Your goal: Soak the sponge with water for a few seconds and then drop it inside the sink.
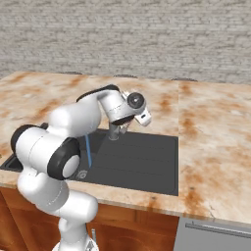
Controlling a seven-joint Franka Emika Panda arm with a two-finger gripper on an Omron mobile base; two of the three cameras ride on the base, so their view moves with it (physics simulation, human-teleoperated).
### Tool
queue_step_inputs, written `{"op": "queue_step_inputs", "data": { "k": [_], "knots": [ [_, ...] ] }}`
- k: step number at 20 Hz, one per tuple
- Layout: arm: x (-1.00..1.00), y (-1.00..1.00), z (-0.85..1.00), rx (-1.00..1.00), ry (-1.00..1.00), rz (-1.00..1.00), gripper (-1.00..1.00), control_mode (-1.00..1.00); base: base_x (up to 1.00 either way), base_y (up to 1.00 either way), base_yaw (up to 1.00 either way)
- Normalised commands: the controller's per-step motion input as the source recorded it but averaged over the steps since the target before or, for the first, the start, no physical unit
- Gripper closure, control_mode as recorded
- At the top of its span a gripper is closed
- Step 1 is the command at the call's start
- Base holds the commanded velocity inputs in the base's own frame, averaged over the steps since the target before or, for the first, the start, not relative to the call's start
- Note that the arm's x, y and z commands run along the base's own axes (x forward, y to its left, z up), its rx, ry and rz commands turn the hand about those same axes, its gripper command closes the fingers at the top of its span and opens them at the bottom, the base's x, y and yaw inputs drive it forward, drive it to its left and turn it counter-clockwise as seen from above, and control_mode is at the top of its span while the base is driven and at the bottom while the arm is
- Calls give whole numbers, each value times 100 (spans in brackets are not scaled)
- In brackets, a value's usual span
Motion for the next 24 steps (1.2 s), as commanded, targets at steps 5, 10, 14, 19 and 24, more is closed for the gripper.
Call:
{"op": "queue_step_inputs", "data": {
  "k": [5,10,14,19,24],
  "knots": [
    [-43,18,19,0,24,0,-100,-100,0,0,0],
    [-43,16,14,0,24,0,-100,-100,0,0,0],
    [-35,22,1,0,18,0,-100,-100,0,0,0],
    [-35,17,0,0,1,3,-100,-100,0,0,0],
    [-31,32,-11,0,0,6,-100,-100,0,0,0]
  ]
}}
